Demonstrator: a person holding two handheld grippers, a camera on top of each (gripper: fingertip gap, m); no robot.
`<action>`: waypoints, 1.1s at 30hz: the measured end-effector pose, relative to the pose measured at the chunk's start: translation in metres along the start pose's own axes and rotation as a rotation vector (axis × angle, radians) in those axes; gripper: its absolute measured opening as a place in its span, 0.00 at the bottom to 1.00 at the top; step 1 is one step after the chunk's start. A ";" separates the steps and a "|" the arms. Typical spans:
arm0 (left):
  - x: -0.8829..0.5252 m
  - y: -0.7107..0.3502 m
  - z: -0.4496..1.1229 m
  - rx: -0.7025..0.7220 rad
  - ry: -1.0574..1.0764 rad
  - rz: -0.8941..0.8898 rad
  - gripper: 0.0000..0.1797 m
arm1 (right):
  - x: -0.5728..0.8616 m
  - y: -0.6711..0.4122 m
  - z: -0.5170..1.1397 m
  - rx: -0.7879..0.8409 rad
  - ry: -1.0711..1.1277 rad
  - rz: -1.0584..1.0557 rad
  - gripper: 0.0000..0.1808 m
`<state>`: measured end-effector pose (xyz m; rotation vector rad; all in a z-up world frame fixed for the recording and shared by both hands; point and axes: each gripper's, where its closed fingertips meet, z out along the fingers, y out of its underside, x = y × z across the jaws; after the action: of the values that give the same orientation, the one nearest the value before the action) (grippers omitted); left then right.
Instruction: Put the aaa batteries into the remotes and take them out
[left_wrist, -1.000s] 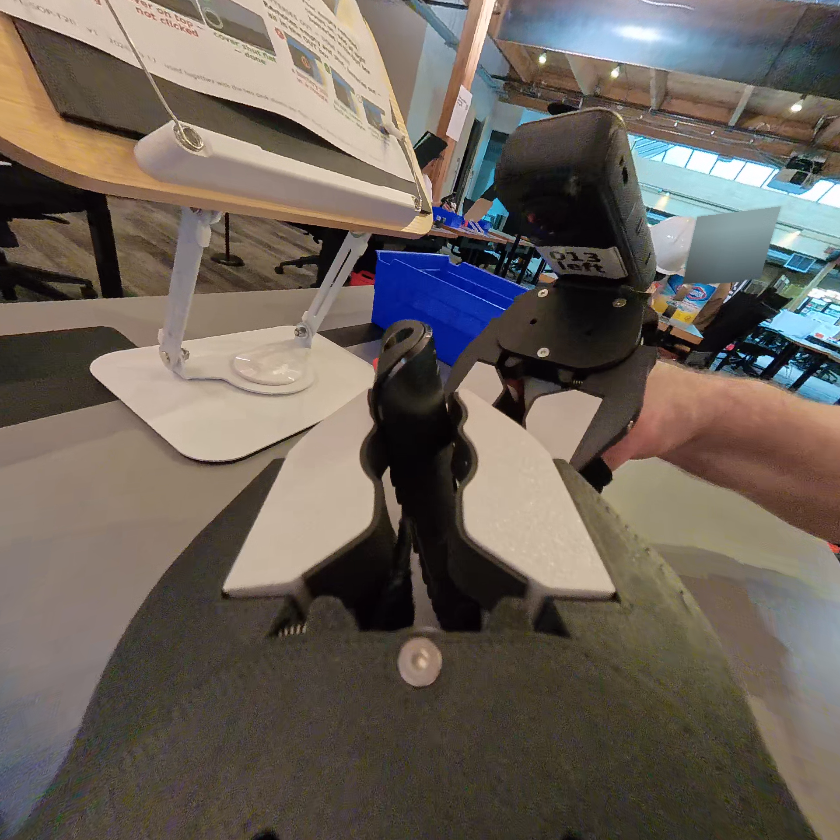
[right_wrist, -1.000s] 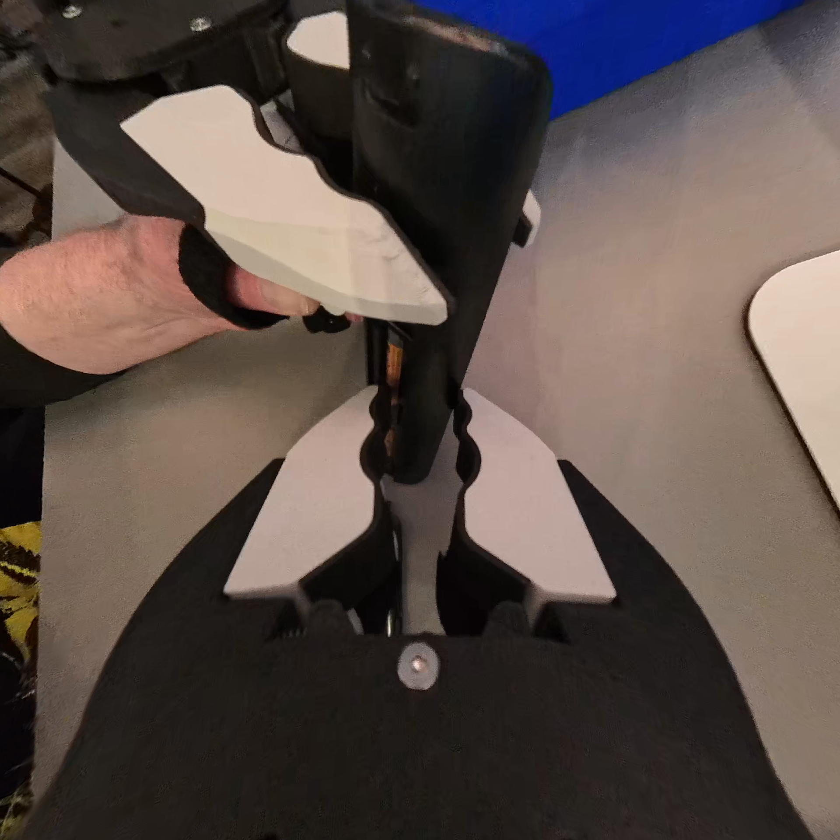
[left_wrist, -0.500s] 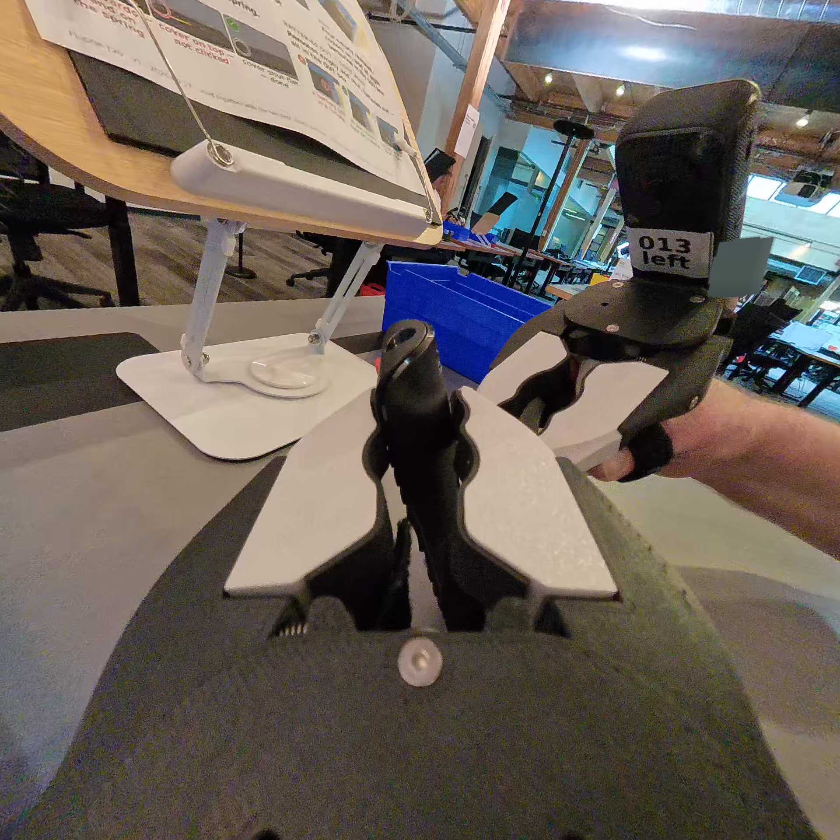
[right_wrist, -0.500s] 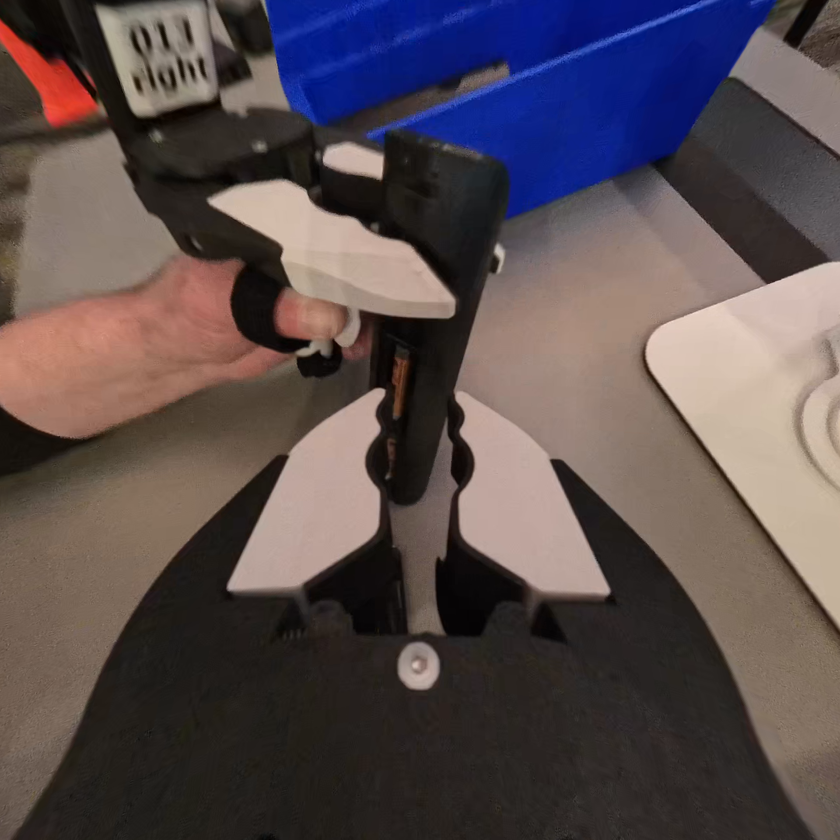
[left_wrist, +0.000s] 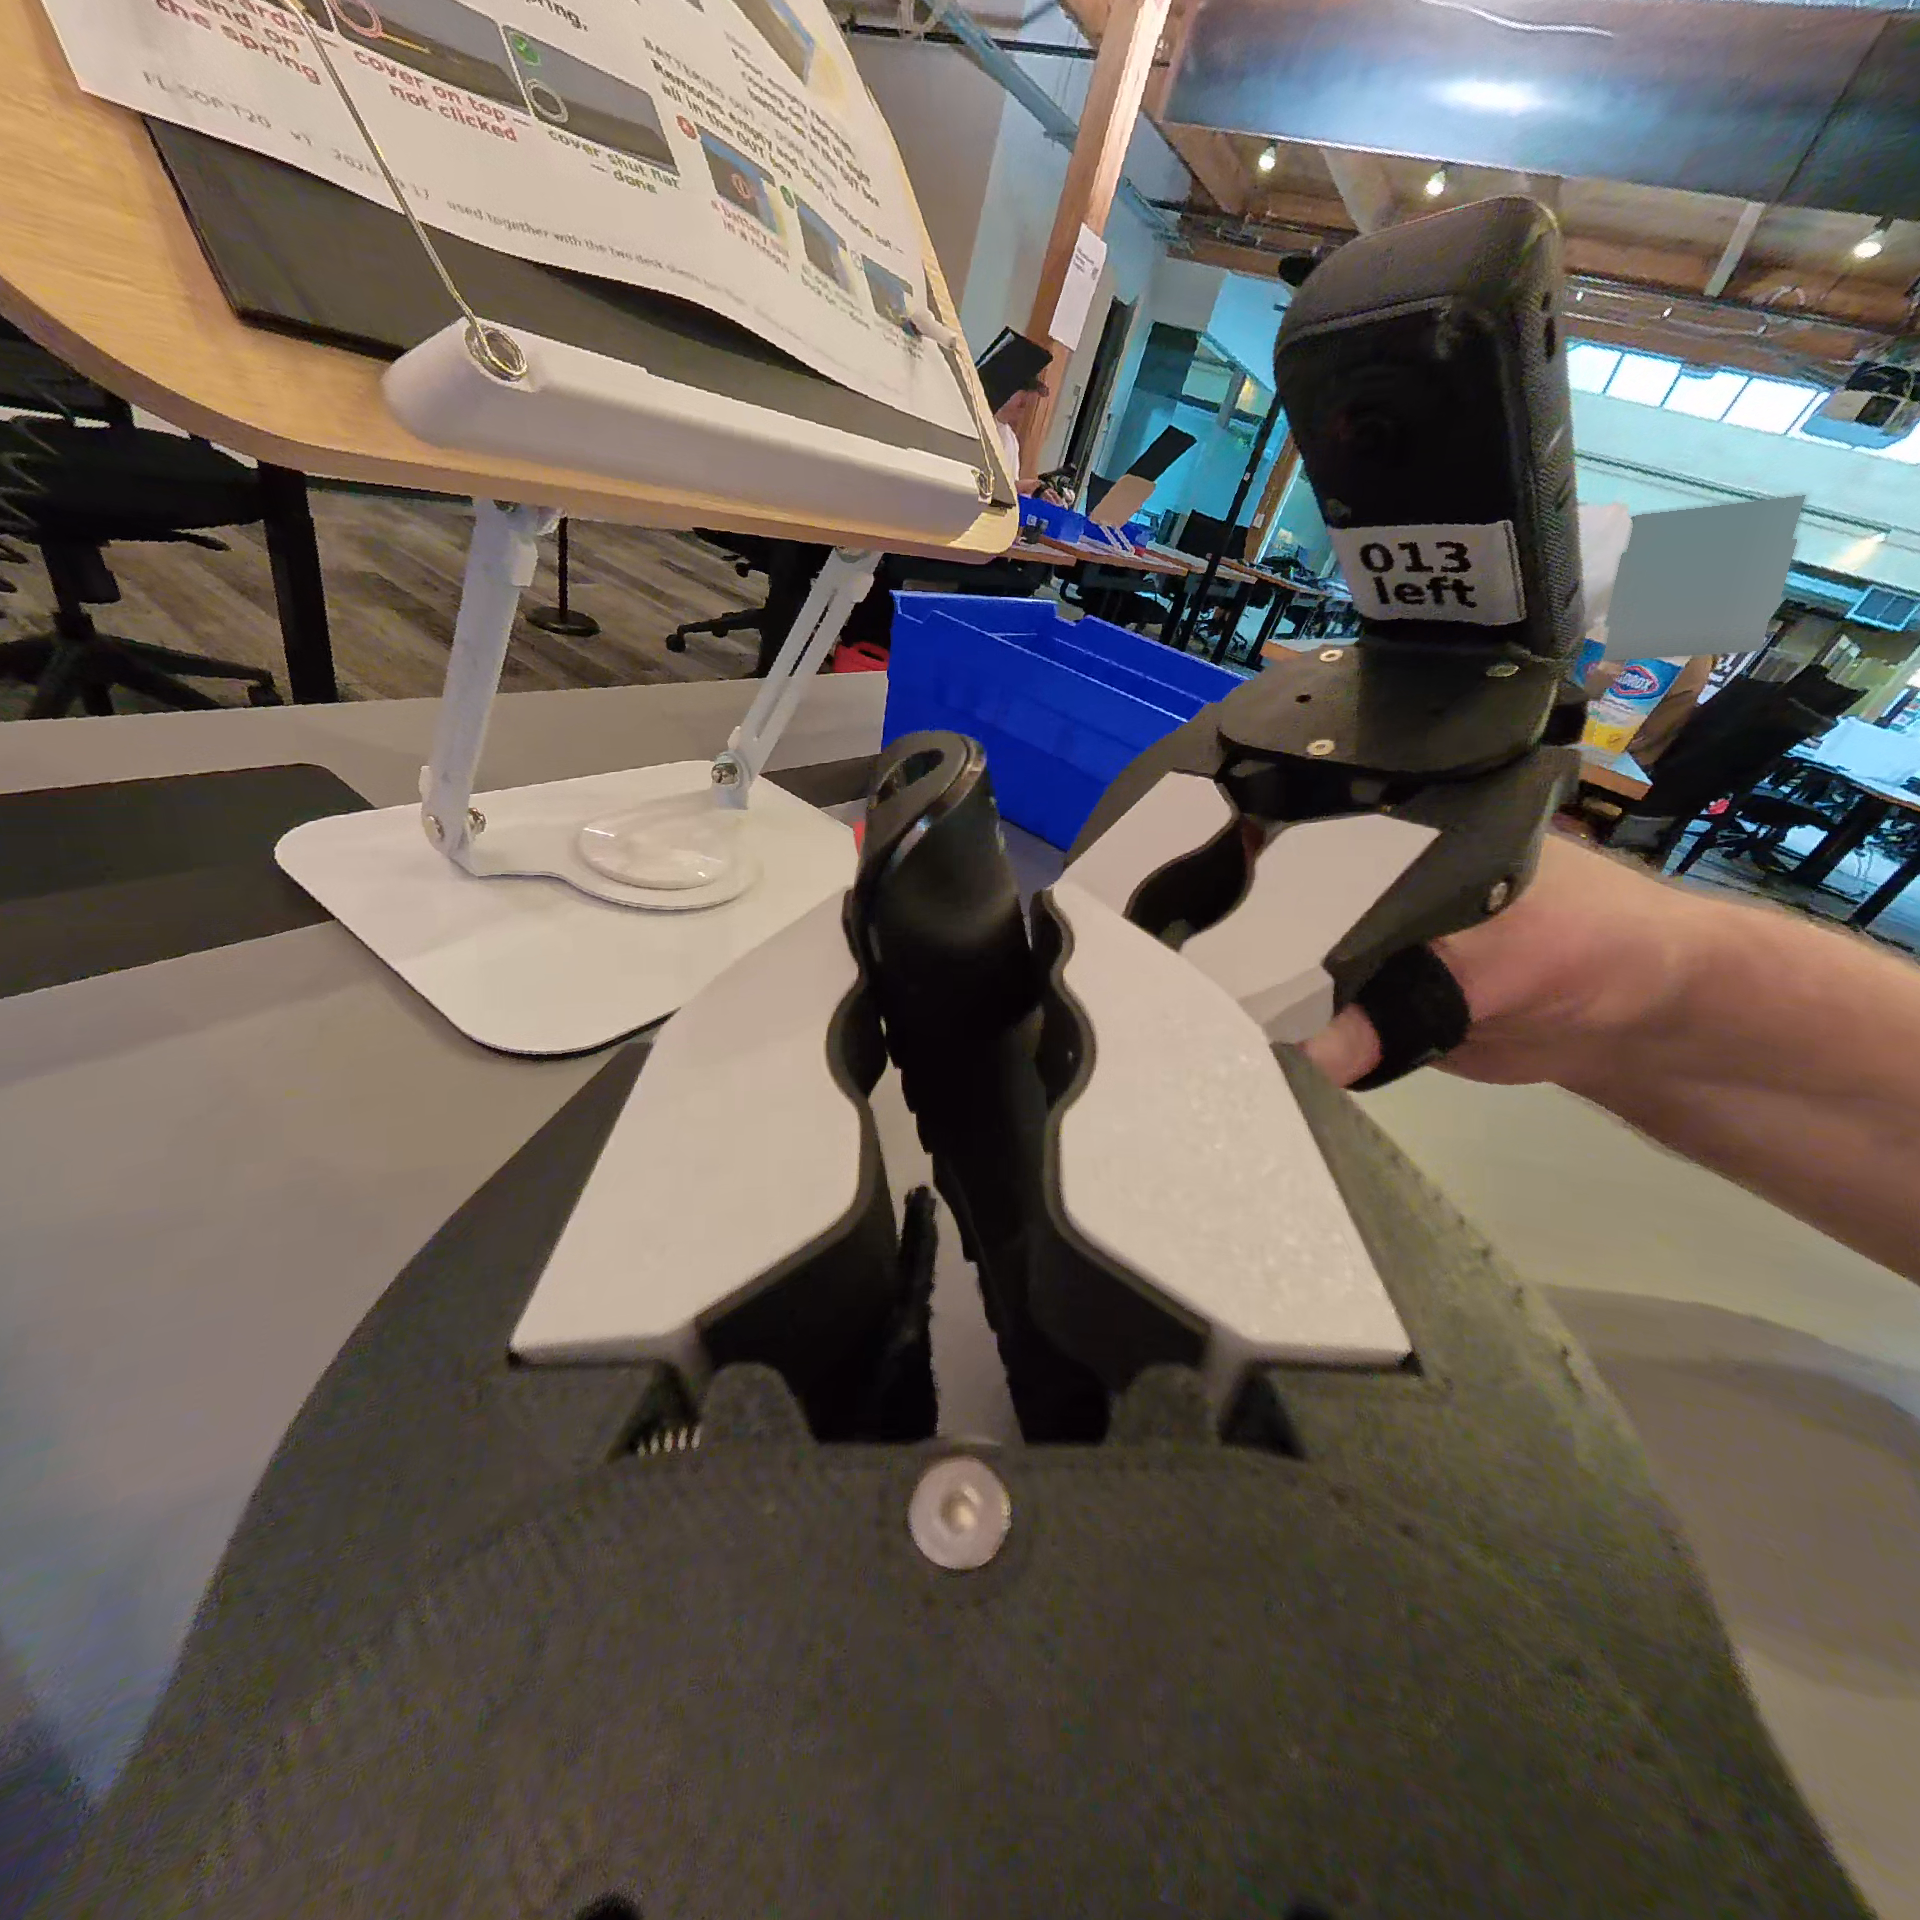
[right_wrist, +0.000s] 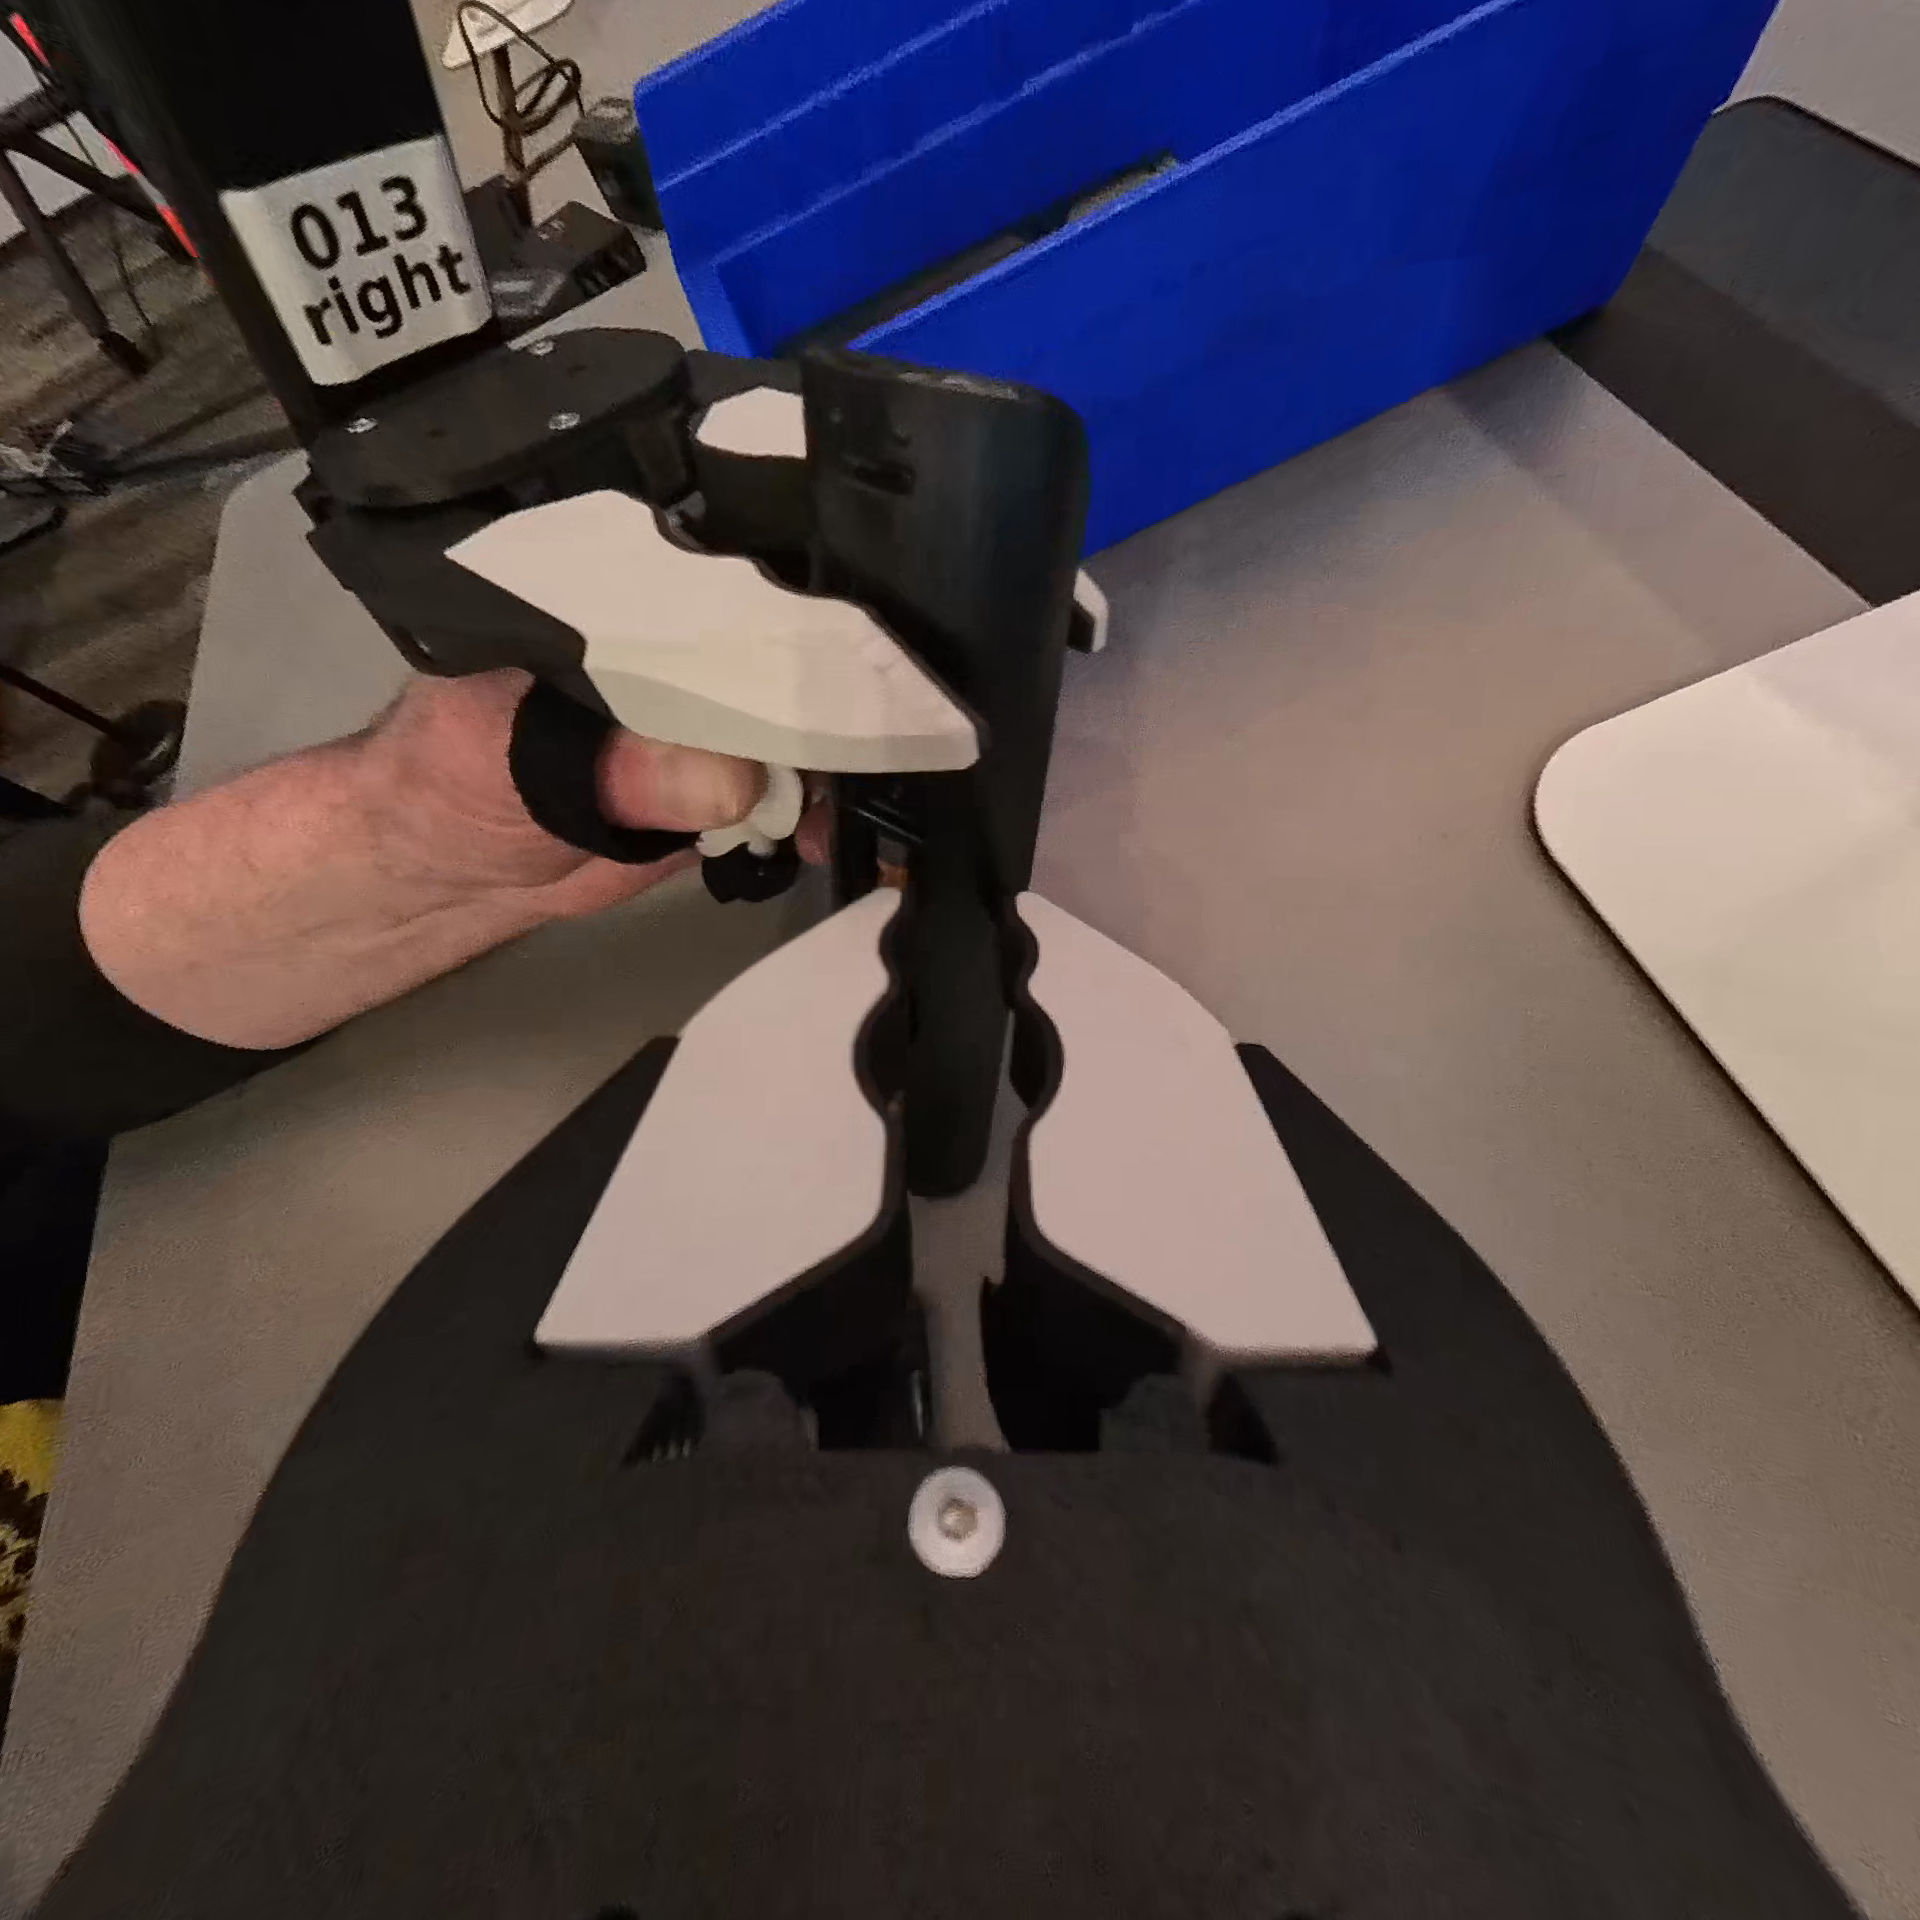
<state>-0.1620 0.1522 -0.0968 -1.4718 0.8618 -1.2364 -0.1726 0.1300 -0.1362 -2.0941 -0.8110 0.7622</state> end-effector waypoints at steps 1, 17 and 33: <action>0.001 0.000 0.000 0.004 0.003 0.000 0.15 | 0.001 0.000 0.000 -0.009 -0.007 0.009 0.09; 0.005 -0.004 0.004 0.015 0.009 -0.030 0.13 | 0.002 0.018 0.007 -0.110 -0.007 -0.009 0.12; -0.013 0.002 0.001 0.042 -0.015 -0.119 0.14 | 0.002 0.008 0.017 0.077 -0.094 0.076 0.15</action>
<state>-0.1638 0.1643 -0.1023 -1.5152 0.7429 -1.3212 -0.1809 0.1348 -0.1521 -2.0423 -0.7445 0.9247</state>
